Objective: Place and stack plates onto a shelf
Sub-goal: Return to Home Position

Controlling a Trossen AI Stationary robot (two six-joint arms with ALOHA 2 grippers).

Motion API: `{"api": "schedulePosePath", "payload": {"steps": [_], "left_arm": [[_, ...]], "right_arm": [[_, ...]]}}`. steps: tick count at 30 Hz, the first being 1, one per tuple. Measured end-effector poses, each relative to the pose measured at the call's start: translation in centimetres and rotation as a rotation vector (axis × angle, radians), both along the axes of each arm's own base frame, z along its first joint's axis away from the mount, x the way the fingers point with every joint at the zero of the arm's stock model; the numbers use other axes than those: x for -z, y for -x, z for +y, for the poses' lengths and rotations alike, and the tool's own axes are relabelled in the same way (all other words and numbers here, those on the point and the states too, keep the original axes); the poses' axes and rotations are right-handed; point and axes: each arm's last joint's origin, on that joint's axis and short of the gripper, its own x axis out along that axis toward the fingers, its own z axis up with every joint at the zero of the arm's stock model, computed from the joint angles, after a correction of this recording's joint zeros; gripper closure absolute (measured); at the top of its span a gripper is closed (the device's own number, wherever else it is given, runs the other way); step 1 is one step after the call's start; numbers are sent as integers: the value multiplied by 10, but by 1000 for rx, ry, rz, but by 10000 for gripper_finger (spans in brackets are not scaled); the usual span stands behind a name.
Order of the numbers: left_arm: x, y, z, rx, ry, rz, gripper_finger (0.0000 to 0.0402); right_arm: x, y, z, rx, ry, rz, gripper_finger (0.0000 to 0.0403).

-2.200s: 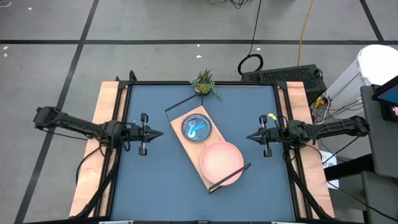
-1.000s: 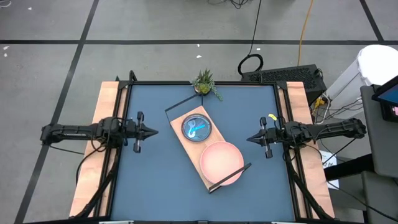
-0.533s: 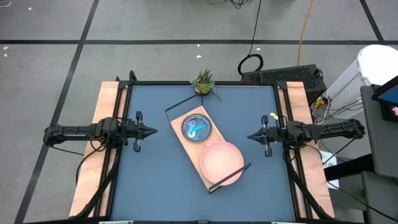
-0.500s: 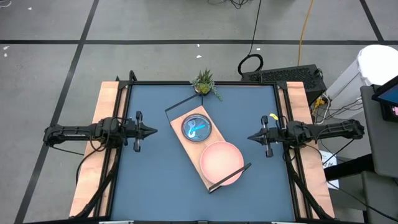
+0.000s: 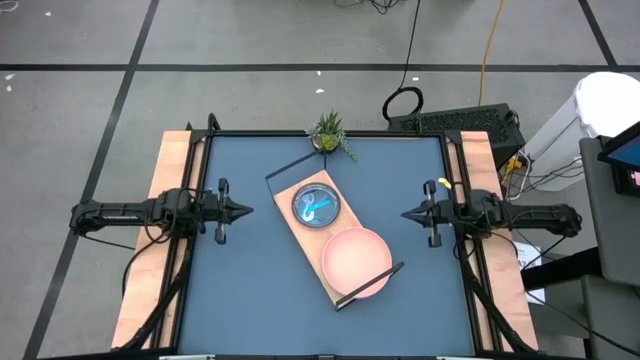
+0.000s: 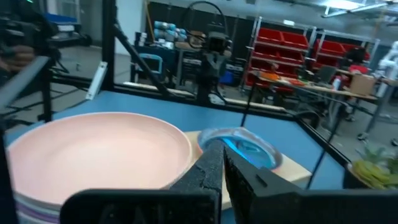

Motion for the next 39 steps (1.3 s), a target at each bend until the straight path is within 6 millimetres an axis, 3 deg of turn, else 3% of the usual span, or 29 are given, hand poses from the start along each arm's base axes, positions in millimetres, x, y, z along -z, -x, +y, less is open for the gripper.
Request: {"api": "schedulePosePath", "payload": {"steps": [39], "left_arm": [[0,0,-1,23,0,-4,399]], "right_arm": [[1,-1,-5,50,-3,13,403]]}}
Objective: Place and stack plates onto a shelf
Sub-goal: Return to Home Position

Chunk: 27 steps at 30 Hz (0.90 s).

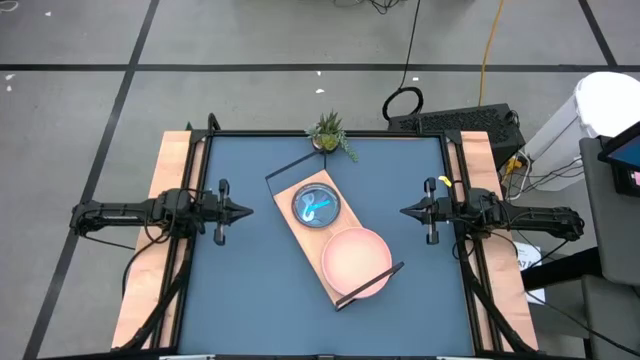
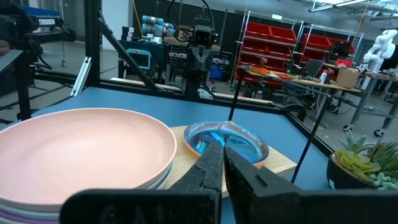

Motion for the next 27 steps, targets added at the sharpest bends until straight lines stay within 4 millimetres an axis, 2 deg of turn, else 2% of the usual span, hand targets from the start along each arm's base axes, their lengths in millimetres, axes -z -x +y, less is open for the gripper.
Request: {"api": "schedulePosePath", "payload": {"steps": [14,27], "left_arm": [[0,0,-8,81,30,0,399],[-1,0,-8,62,24,-8,399]], "right_arm": [[0,0,0,0,0,-2,403],[0,0,0,0,0,-2,403]]}}
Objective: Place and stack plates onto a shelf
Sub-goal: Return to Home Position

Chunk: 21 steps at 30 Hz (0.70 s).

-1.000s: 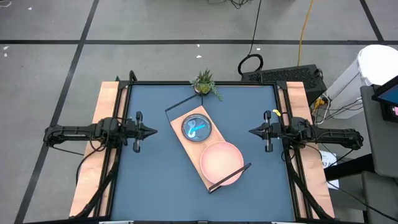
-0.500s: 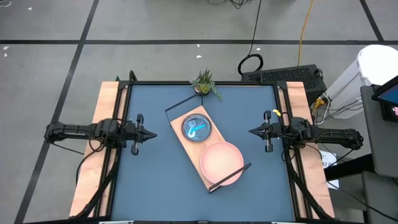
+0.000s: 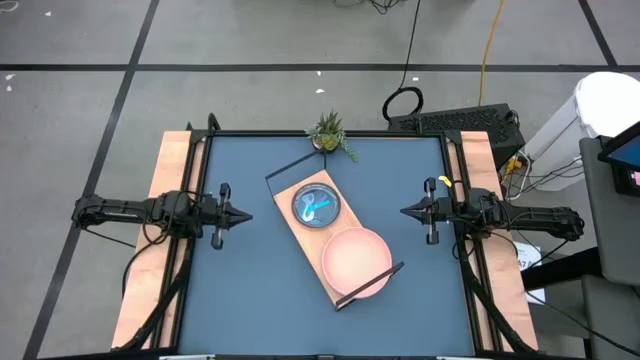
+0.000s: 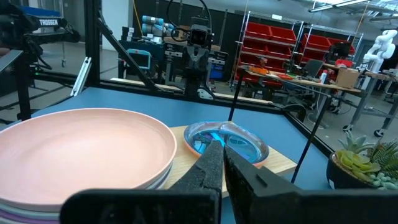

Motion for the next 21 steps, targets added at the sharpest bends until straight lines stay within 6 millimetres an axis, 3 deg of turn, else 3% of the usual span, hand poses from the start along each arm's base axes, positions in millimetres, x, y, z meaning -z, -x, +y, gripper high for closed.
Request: {"api": "schedulePosePath", "payload": {"steps": [21], "left_arm": [[-1,0,0,-3,0,-8,399]], "right_arm": [[0,0,0,0,0,0,403]]}}
